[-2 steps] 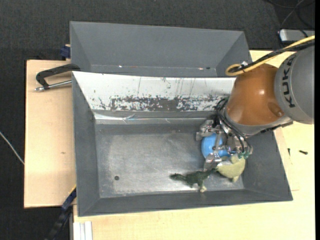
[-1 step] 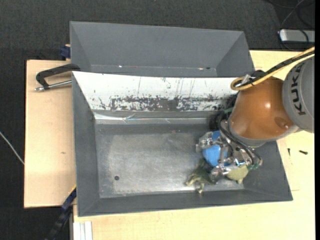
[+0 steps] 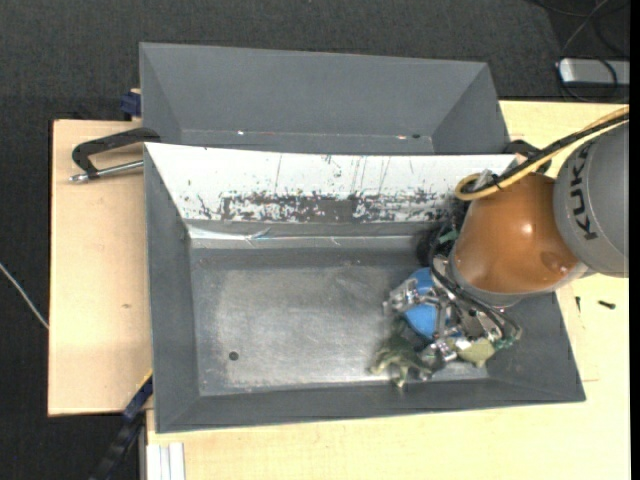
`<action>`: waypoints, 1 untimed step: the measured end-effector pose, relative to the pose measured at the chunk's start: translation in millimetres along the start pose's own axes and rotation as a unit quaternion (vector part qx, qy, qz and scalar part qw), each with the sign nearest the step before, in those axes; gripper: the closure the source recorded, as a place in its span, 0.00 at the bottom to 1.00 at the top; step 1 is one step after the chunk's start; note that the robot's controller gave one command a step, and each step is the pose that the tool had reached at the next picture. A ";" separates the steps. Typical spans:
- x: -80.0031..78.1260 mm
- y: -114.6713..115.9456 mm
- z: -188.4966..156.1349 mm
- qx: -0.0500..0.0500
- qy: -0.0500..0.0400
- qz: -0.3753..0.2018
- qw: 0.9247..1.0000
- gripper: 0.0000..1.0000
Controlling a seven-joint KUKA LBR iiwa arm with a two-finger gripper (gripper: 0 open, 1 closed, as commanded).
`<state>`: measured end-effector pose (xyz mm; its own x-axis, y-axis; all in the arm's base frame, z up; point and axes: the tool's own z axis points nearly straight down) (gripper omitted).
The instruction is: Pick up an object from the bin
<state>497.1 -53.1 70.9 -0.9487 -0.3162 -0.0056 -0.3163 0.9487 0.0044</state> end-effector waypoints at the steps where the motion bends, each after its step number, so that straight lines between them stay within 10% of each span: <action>1: -1.6 1.7 -0.7 0.001 0.001 -0.001 1.000 0.00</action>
Offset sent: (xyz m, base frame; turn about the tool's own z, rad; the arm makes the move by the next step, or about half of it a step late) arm 0.0000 0.0000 0.0000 0.0000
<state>498.1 -51.0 71.6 -0.9483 -0.3175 -0.0039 -0.3175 0.9483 0.0019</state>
